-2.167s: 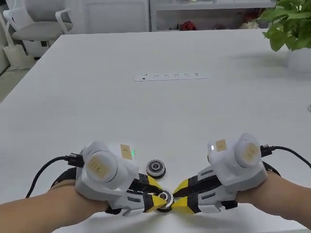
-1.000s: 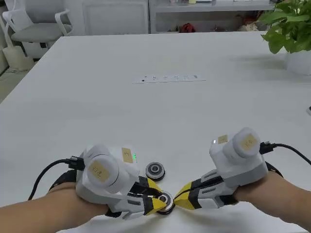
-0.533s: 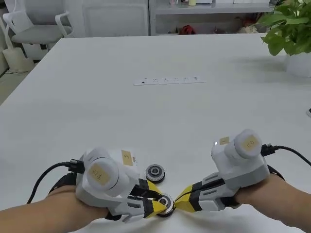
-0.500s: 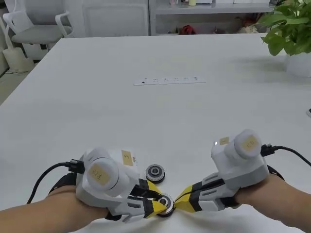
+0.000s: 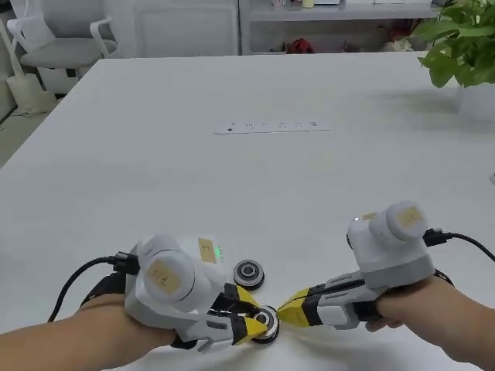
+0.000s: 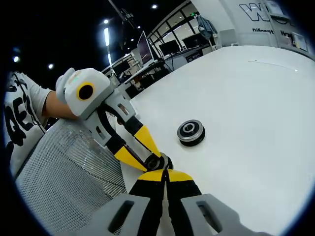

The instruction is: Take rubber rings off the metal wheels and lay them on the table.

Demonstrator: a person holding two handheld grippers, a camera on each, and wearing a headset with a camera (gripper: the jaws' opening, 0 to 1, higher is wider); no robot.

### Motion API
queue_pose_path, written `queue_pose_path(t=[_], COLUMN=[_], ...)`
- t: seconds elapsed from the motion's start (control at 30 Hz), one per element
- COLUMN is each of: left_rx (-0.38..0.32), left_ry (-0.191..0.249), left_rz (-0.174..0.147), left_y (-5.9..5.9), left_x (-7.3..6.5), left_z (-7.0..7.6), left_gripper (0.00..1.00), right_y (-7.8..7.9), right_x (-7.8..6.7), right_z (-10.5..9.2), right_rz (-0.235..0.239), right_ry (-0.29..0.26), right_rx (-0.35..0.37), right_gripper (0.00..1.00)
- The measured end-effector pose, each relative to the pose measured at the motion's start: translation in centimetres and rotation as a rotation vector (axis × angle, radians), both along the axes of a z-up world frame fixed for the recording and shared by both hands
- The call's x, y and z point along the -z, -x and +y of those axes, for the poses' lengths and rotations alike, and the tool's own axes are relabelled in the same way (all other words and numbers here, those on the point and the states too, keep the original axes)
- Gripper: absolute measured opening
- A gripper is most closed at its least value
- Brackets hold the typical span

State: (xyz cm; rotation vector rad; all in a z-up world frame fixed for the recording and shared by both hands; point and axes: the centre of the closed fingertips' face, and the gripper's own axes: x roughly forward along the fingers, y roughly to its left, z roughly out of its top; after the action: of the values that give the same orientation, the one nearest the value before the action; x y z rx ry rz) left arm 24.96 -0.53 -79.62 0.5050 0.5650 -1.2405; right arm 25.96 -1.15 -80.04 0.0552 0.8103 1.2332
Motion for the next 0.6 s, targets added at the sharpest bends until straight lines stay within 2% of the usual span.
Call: queue_pose_path(t=[0.07, 0.1, 0.13, 0.6], left_rx=[-0.001, -0.002, -0.003, -0.007], left_ry=[0.000, 0.000, 0.000, -0.001], left_rz=[0.000, 0.000, 0.000, 0.002], left_y=[0.01, 0.00, 0.00, -0.03], left_x=[0.00, -0.01, -0.01, -0.01], left_z=[0.00, -0.01, -0.01, -0.01], left_gripper=[0.13, 0.13, 0.13, 0.12], right_y=[0.05, 0.25, 0.19, 0.57], right_x=[-0.09, -0.35, -0.30, -0.63], right_z=[0.03, 0.26, 0.14, 0.60], right_rz=[0.003, 0.018, 0.006, 0.009], right_ry=[-0.006, -0.027, -0.017, -0.031], right_rx=[-0.001, -0.002, -0.004, -0.026], right_gripper=[0.00, 0.00, 0.00, 0.00])
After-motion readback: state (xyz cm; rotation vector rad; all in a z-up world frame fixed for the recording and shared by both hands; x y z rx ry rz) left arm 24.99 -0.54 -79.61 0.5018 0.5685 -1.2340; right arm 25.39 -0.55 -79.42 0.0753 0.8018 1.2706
